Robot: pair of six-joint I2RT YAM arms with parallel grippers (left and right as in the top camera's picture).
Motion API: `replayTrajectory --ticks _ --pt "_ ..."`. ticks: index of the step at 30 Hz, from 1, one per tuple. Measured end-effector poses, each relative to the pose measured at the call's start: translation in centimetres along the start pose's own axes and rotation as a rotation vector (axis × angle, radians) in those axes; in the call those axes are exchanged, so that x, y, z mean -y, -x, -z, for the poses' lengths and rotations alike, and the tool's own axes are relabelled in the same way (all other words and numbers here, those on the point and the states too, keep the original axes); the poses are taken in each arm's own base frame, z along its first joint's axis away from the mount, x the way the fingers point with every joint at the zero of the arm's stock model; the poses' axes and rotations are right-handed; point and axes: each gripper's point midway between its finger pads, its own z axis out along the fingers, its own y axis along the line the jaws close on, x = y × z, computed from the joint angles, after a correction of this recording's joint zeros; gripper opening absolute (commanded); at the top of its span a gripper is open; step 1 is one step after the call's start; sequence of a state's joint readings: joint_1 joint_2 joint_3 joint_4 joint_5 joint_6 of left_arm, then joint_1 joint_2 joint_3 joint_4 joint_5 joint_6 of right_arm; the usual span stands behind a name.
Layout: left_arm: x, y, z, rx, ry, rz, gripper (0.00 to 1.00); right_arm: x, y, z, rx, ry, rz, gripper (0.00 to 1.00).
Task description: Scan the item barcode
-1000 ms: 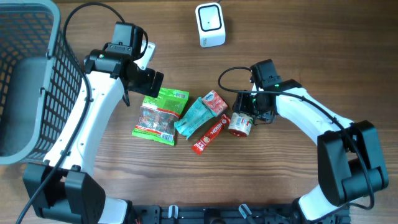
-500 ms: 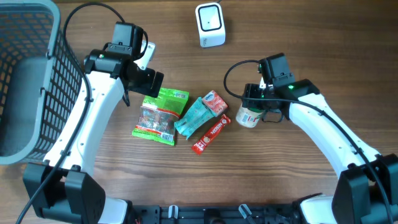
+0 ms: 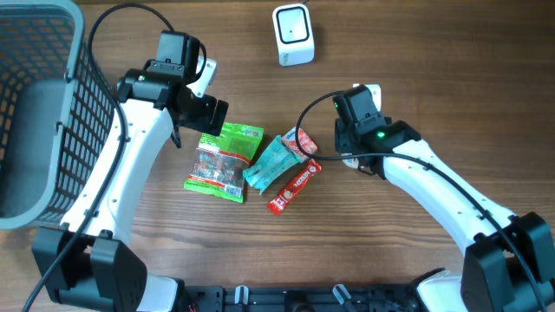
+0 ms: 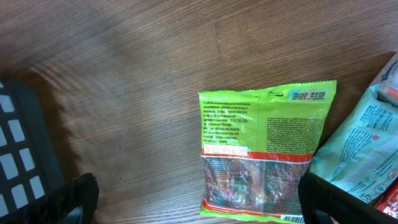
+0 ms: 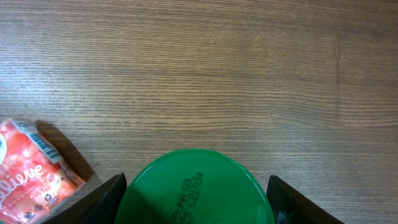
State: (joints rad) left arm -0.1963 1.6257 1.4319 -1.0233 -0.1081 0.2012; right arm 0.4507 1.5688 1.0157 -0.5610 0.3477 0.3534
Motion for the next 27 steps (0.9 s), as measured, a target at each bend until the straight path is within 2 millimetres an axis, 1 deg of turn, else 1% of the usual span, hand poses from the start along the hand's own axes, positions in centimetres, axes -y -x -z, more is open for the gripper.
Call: replayTrajectory --ticks 5,7,10,15,18,19,21,23,26,27 --pt "0.0 0.0 0.0 0.0 0.0 0.0 1.0 0.2 -0.6 -0.5 0.001 -0.012 0.002 0.64" --pt "0.0 0.0 0.0 0.0 0.0 0.0 1.0 0.0 -0.2 -0.8 0.029 -0.003 -0.009 0.63" --pt "0.0 0.0 0.0 0.0 0.0 0.0 1.0 -0.5 1.3 -0.7 0.091 0.016 -0.03 0.63" --pt "0.0 0.0 0.0 0.0 0.0 0.0 1.0 -0.6 1.6 -0.8 0.11 0.023 -0.038 0.63" --pt "0.0 0.0 0.0 0.0 0.0 0.0 1.0 -0.5 1.3 -0.9 0.103 0.021 -0.039 0.63" --pt "0.0 0.0 0.0 0.0 0.0 0.0 1.0 -0.5 1.2 -1.0 0.101 0.02 -0.039 0.64" --pt "0.0 0.0 0.0 0.0 0.0 0.0 1.0 -0.5 1.0 -1.1 0.097 0.019 -0.041 0.7" --pt "0.0 0.0 0.0 0.0 0.0 0.0 1.0 -0.5 0.9 -1.1 0.094 0.018 -0.044 0.73" --pt "0.0 0.0 0.0 0.0 0.0 0.0 1.0 -0.7 0.8 -1.1 0.088 0.03 -0.044 0.75" --pt "0.0 0.0 0.0 0.0 0.0 0.0 1.0 -0.8 0.7 -1.1 0.085 0.038 -0.045 0.79"
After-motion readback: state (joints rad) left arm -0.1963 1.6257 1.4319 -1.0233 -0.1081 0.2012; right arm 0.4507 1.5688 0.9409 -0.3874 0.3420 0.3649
